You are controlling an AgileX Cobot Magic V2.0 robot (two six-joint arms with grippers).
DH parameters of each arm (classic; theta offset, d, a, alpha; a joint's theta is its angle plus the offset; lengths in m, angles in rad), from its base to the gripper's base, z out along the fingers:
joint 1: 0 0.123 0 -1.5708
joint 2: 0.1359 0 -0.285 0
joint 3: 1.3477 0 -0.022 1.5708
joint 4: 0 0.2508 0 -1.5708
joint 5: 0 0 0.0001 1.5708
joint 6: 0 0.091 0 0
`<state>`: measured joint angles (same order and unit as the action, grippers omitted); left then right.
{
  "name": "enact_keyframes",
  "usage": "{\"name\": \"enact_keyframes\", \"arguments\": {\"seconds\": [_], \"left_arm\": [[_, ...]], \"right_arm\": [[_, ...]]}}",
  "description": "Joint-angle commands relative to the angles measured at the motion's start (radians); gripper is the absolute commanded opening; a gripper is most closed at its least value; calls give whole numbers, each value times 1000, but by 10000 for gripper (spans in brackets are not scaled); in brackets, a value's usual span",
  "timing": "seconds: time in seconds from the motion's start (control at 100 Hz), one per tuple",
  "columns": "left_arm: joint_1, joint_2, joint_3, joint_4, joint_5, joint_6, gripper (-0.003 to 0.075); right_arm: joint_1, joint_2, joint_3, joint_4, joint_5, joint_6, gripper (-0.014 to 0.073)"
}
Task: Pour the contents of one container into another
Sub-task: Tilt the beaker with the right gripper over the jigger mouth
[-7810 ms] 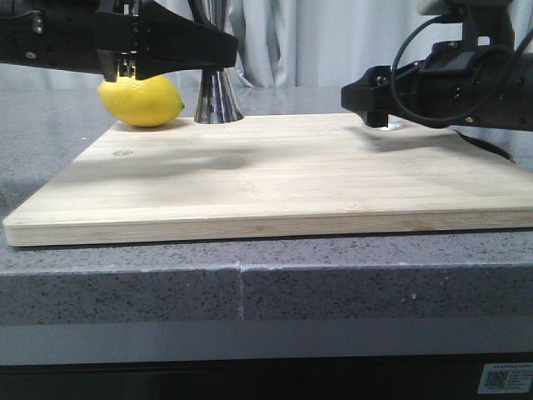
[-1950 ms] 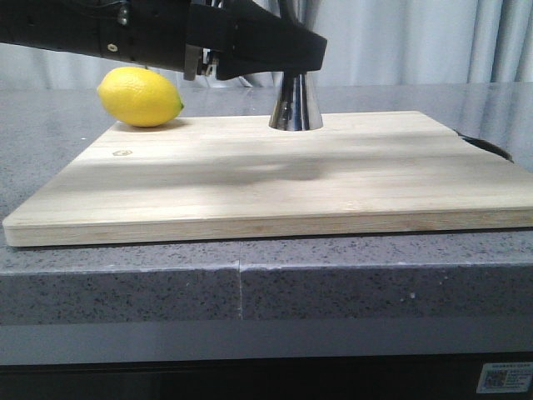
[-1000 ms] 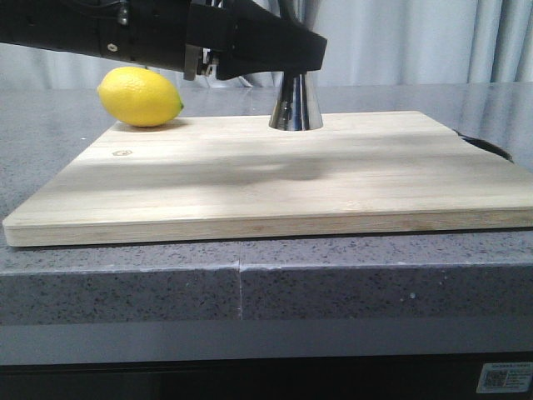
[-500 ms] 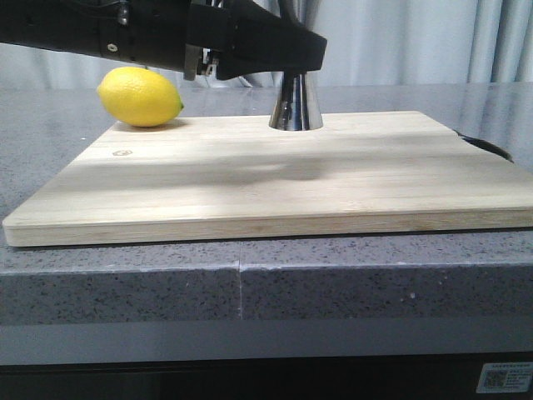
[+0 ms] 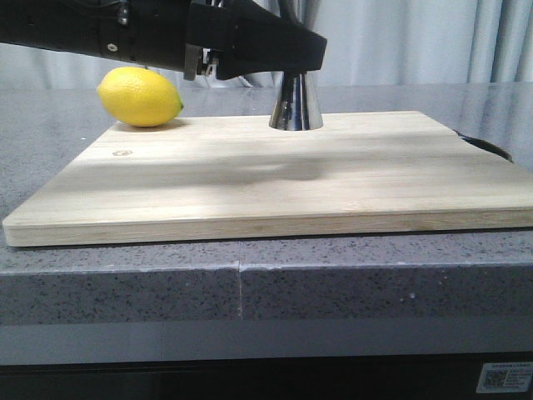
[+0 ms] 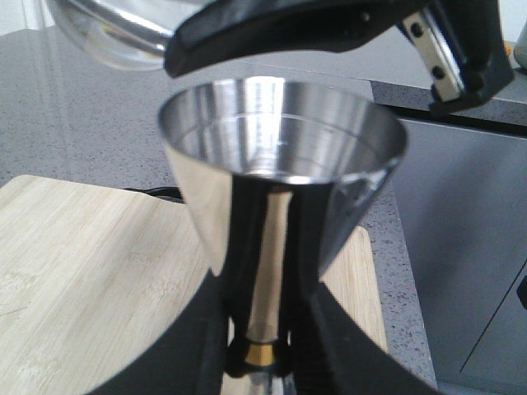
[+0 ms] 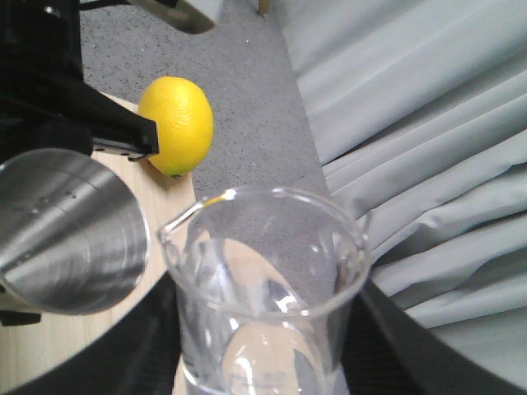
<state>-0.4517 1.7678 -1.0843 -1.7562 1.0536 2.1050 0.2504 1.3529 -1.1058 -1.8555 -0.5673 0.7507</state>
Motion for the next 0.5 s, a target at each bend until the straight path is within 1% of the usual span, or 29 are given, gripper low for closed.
{"name": "enact_keyframes", "arguments": {"seconds": [0.0, 0.49], "left_arm": [[-8, -45, -30, -72, 66, -10, -19], [-8, -45, -30, -72, 66, -10, -19]], "right_arm": [[1, -39, -34, -3, 24, -11, 195], [1, -39, -34, -3, 18, -27, 195]]}}
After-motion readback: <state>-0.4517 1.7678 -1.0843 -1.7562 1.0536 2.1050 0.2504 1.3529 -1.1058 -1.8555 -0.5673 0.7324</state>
